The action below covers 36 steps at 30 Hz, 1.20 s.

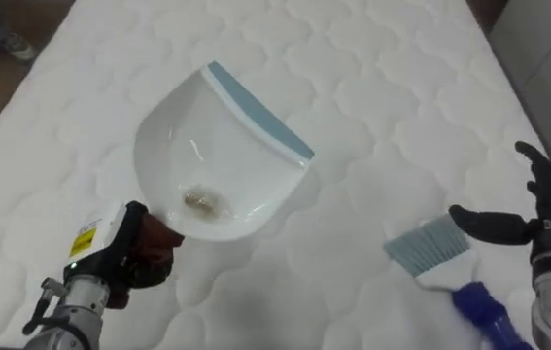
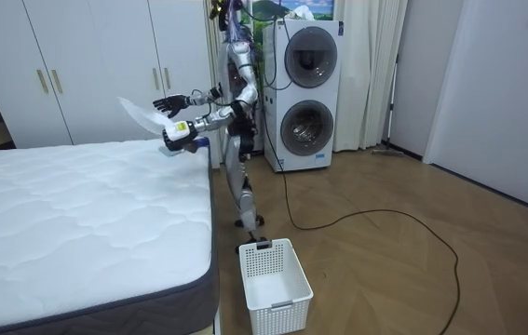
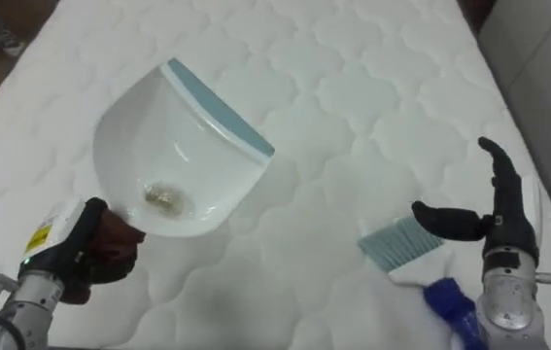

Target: Clean bed

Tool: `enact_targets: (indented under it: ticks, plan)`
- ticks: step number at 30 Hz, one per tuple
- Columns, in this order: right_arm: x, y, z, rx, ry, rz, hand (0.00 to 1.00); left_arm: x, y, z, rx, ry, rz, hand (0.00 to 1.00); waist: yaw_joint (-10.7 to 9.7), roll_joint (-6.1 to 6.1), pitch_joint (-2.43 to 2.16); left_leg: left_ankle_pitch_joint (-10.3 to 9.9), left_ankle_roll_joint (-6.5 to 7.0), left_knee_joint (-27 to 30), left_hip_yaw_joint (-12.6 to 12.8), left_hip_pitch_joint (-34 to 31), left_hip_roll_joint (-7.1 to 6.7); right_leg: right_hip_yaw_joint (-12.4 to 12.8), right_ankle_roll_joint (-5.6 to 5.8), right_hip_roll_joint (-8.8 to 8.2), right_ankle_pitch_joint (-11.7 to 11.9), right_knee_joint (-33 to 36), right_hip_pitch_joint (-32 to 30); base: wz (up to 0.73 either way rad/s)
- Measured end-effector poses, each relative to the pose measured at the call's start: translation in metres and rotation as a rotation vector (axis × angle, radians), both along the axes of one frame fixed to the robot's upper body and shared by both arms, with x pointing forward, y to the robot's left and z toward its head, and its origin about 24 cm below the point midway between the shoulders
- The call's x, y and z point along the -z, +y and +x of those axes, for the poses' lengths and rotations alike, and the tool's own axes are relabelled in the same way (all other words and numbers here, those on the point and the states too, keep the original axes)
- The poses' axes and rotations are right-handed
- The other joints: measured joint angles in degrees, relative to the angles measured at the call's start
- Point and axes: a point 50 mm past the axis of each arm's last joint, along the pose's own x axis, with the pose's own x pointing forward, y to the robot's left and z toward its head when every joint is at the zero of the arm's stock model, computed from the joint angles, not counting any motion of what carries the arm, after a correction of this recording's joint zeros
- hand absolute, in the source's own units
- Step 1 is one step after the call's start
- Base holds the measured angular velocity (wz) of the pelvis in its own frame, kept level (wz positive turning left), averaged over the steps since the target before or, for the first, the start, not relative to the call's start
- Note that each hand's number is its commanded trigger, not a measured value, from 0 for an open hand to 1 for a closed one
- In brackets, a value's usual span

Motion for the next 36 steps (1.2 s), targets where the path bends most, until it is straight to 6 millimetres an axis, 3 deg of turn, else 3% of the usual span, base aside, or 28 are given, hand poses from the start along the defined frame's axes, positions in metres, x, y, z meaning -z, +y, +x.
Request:
enact_targets:
  ticks: [4, 8, 10, 13, 16, 17, 18, 19, 20, 21, 22, 23, 24, 26, 28, 30, 32, 34, 35, 36]
  plan:
    - [-0.01, 0.002, 0.005, 0.029, -0.065, -0.025, 0.0, -0.007, -0.001, 0.003, -0.057, -0.072, -0.05, 1.0, 0.3, 0.12, -0.08, 1.1, -0.06, 0.6, -3.2, -1.6, -0.95, 0.5, 0.18, -0.04, -0.2, 0.1, -0.2, 0.5]
    - [-0.01, 0.002, 0.004, 0.058, -0.074, -0.076, 0.0, -0.003, -0.006, 0.002, -0.108, -0.091, -0.111, 1.0, 1.4, 0.04, 0.23, 2.2, -0.34, 1.2, -6.1, -4.3, -1.71, -0.3, -0.01, 0.18, -0.5, 0.0, -0.4, 0.54]
    - [-0.007, 0.003, 0.0, 0.067, -0.064, -0.089, 0.0, -0.001, -0.008, 0.0, -0.118, -0.086, -0.13, 1.0, 1.5, -0.16, 0.43, 2.6, -0.44, 2.3, -6.1, -6.0, -1.96, -1.9, -0.23, 0.14, -1.2, -0.1, -0.4, 0.77]
    - [0.0, 0.006, -0.009, 0.087, -0.05, -0.119, 0.0, 0.006, -0.013, -0.008, -0.139, -0.063, -0.174, 1.0, 1.3, -0.01, 0.55, 3.5, -0.27, 4.7, -4.7, -9.3, -2.16, -6.8, -0.64, 0.09, -2.5, 0.2, -0.2, 0.94]
    - [0.003, 0.011, -0.017, 0.084, -0.044, -0.134, 0.0, 0.008, -0.016, -0.008, -0.141, -0.059, -0.183, 1.0, 1.3, -0.03, 0.61, 8.1, 1.05, 1.9, 1.0, -11.7, -2.12, -12.1, -1.02, -1.19, -3.7, 1.5, -1.7, 1.15]
    - [0.0, 0.011, -0.016, 0.088, -0.073, -0.136, 0.0, 0.007, -0.017, -0.006, -0.139, -0.066, -0.192, 1.0, 0.2, 0.27, 0.9, 10.0, 2.65, 0.4, 8.5, -12.4, -0.98, -17.0, -1.34, -2.89, -4.3, 1.4, -2.3, 1.27]
    - [0.0, 0.014, -0.016, 0.084, -0.084, -0.131, 0.0, 0.007, -0.017, -0.006, -0.149, -0.068, -0.215, 1.0, -0.2, 0.26, 1.11, 7.1, 4.3, 5.7, 16.6, -13.2, 1.47, -21.5, -1.21, -3.79, -4.8, 2.1, -2.2, 1.15]
    - [0.001, 0.016, -0.016, 0.081, -0.083, -0.125, 0.0, 0.008, -0.015, -0.007, -0.158, -0.065, -0.223, 1.0, -0.1, 0.24, 1.09, 4.9, 4.39, 8.8, 19.5, -13.1, 2.91, -23.4, -1.1, -3.99, -4.9, 2.3, -1.8, 0.93]
    - [0.003, 0.021, -0.016, 0.078, -0.087, -0.108, 0.0, 0.009, -0.013, -0.007, -0.177, -0.061, -0.244, 1.0, -0.4, 0.5, 1.01, 1.2, 3.91, 13.2, 23.5, -12.1, 6.15, -27.1, -0.68, -4.05, -5.2, 2.5, -0.9, 0.92]
    - [0.005, 0.024, -0.015, 0.074, -0.085, -0.096, 0.0, 0.01, -0.013, -0.006, -0.181, -0.057, -0.248, 1.0, -0.5, 1.07, 1.09, -0.5, 2.73, 14.1, 25.3, -11.6, 8.37, -29.4, -0.1, -4.01, -5.6, 4.2, -0.1, 1.04]
    - [0.005, 0.025, -0.015, 0.073, -0.084, -0.093, 0.0, 0.011, -0.014, -0.005, -0.178, -0.054, -0.252, 1.0, -0.9, 1.26, 1.3, -0.5, 2.65, 13.1, 24.8, -11.7, 8.37, -29.8, 0.14, -4.17, -6.1, 5.2, -0.2, 1.21]
    - [0.007, 0.025, -0.016, 0.074, -0.076, -0.089, 0.0, 0.014, -0.018, -0.003, -0.173, -0.037, -0.256, 1.0, -1.5, 1.5, 1.46, -0.3, 2.81, 11.0, 22.8, -11.5, 6.9, -26.9, 0.17, -4.63, -6.4, 7.6, -1.0, 1.23]
    - [0.009, 0.027, -0.017, 0.073, -0.073, -0.083, 0.0, 0.015, -0.021, -0.002, -0.173, -0.033, -0.263, 1.0, -1.8, 1.3, 1.39, 0.5, 2.45, 8.7, 20.4, -11.2, 5.23, -21.3, 0.0, -4.97, -6.7, 9.6, -3.2, 1.09]
    - [0.01, 0.03, -0.016, 0.06, -0.071, -0.076, 0.0, 0.016, -0.021, -0.003, -0.176, -0.033, -0.266, 1.0, -0.2, 0.66, 1.28, 1.8, 2.2, 6.8, 18.8, -11.6, 3.76, -15.0, 0.0, -4.52, -6.9, 9.2, -4.4, 0.5]
    - [0.011, 0.033, -0.016, 0.041, -0.064, -0.068, 0.0, 0.016, -0.02, -0.004, -0.182, -0.031, -0.267, 1.0, 1.7, 0.61, 1.25, 2.5, 2.09, 6.0, 18.8, -11.8, 2.69, -16.8, 0.14, -4.2, -6.9, 8.1, -3.6, 0.24]
    - [0.018, 0.043, -0.016, 0.0, -0.037, -0.045, 0.0, 0.016, -0.02, -0.004, -0.182, -0.033, -0.268, 1.0, 2.7, 0.69, 1.12, 3.4, 2.28, 4.7, 19.5, -11.4, 2.47, -21.9, 0.22, -5.03, -6.8, 7.9, -2.1, 0.41]
    - [0.023, 0.049, -0.018, -0.042, -0.005, -0.036, 0.0, 0.016, -0.021, -0.003, -0.172, -0.032, -0.269, 1.0, 2.9, 0.75, 1.05, 3.7, 2.86, 4.4, 20.8, -10.9, 2.39, -23.5, 0.23, -5.18, -6.8, 9.1, -1.3, 0.58]
    - [0.031, 0.051, -0.021, -0.062, 0.038, -0.018, 0.0, 0.017, -0.025, -0.003, -0.152, -0.024, -0.26, 1.0, 3.0, 0.76, 1.01, 4.7, 3.11, 2.7, 18.3, -9.6, 1.54, -21.4, 0.3, -7.08, -6.6, 16.7, -3.2, 0.69]
    - [0.035, 0.053, -0.024, -0.063, 0.056, 0.003, 0.0, 0.016, -0.026, -0.003, -0.14, -0.023, -0.26, 1.0, 3.0, 1.23, 0.79, 4.9, 2.94, 2.7, 14.7, -9.7, 1.55, -14.2, -0.43, -6.74, -7.0, 20.6, -6.5, 0.71]
    - [0.037, 0.056, -0.025, -0.07, 0.063, 0.019, 0.0, 0.016, -0.026, -0.003, -0.14, -0.025, -0.265, 1.0, 2.9, 1.27, 0.56, 5.2, 2.61, 2.7, 12.3, -10.3, 1.52, -7.0, -0.32, -4.47, -8.0, 18.0, -9.4, 0.76]
